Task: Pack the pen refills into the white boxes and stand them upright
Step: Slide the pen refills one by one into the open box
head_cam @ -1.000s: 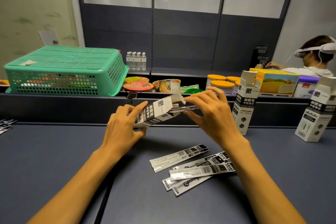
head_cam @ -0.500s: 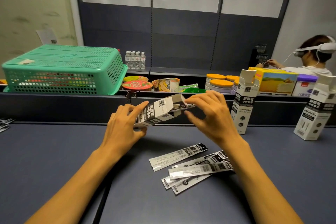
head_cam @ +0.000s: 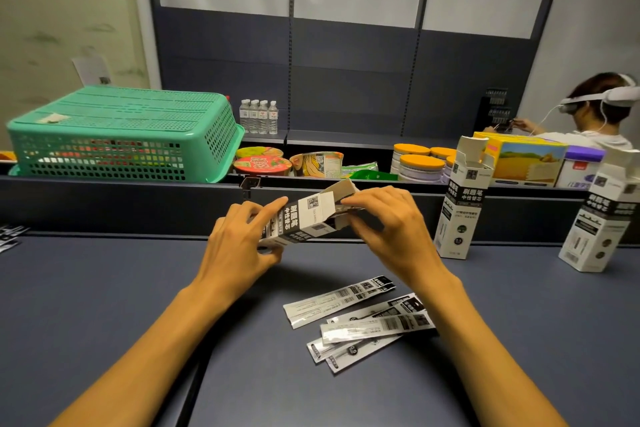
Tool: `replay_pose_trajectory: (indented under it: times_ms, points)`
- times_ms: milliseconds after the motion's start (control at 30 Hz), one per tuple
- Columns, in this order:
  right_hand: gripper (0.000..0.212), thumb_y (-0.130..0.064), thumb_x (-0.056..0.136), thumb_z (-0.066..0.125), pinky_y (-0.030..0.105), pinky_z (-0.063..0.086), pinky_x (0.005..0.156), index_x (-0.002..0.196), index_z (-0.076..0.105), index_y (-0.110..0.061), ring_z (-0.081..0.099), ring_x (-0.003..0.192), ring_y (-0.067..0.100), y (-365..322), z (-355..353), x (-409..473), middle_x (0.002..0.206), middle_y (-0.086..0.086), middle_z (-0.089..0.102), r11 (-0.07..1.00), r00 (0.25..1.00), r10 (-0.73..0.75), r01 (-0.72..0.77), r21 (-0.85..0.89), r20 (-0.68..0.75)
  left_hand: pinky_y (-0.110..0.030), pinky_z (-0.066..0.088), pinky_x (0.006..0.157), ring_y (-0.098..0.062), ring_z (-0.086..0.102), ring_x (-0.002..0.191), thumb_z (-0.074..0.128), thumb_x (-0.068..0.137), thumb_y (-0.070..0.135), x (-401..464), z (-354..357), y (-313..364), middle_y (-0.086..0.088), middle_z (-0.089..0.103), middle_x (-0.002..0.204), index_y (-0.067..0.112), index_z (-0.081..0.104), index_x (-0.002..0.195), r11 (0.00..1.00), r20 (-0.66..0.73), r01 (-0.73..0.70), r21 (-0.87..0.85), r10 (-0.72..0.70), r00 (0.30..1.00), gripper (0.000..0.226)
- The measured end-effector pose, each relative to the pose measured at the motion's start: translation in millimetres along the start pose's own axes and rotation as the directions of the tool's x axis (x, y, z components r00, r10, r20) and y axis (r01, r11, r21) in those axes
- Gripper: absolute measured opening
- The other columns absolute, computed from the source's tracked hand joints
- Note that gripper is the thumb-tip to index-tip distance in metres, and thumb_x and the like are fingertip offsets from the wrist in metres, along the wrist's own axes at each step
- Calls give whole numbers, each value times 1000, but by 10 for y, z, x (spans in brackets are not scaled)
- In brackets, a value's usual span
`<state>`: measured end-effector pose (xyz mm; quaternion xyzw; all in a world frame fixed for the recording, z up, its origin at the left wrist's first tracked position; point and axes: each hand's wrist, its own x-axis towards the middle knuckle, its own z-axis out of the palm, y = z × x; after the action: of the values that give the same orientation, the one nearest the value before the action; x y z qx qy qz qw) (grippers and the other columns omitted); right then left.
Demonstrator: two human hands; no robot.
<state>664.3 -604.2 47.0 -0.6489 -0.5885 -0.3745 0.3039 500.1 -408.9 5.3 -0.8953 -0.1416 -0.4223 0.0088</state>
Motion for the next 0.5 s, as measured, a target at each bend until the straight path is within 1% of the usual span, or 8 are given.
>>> replay_pose_trajectory:
  times_ms: [100,167,200,267,333,400,433,500]
  points:
    - [19,-22,85,68,36,47,78,102,70,-16,63,92,18,59,-26,-21,99,-3,72,998,998,49,-48,42,-31,-31,42,70,-20,49,90,82,65,24,4,8,11,-1,56,104,27,45,141,1000,3,-7,-4,7,1000,84]
    - [17,-15,81,75,36,48,73,98,71,-16,63,89,20,44,8,-40,96,-1,72,999,999,33,-32,42,-26,-30,42,71,-19,49,91,82,65,24,1,12,23,-1,56,104,27,45,141,1000,7,-14,-6,14,1000,85]
    - [17,-14,80,76,35,48,72,97,71,-15,63,87,20,18,39,-43,96,0,73,999,1000,17,-16,42,-19,-30,42,71,-19,48,91,82,65,24,-4,12,30,-1,56,105,28,45,141,1000,9,-18,-8,18,1000,85]
    - [13,-19,85,69,31,46,72,98,72,-15,62,87,19,-38,102,-42,98,-1,73,999,999,-36,35,32,9,-31,43,71,-18,49,92,82,65,25,-8,17,43,-1,56,105,28,44,141,999,14,-28,-18,28,999,85]
    - [23,-28,90,56,28,43,75,102,71,-17,62,89,16,-73,128,-26,101,-4,72,998,997,-65,64,24,44,-31,44,70,-18,49,92,83,65,25,-7,20,48,-1,56,105,28,44,141,999,18,-34,-20,34,999,85]
    - [26,-31,89,57,30,46,78,107,69,-18,63,94,15,-53,96,-9,105,-4,71,998,999,-27,24,55,41,-31,43,69,-19,48,91,83,65,25,-5,18,33,-1,56,104,27,45,141,999,15,-30,-16,31,999,86]
    - [27,-31,88,59,31,46,79,109,69,-18,62,95,15,-36,61,-5,106,-3,71,997,1000,8,-10,76,19,-31,42,69,-19,48,90,83,65,25,-5,15,24,-1,56,104,27,45,141,1000,13,-27,-15,27,1000,86]
    - [26,-31,86,60,29,46,81,107,69,-18,62,95,13,16,1,-13,103,-2,71,993,998,57,-53,105,-39,-31,42,69,-19,48,91,83,65,25,-5,10,13,-1,55,104,28,44,141,1000,12,-22,-14,22,1000,86]
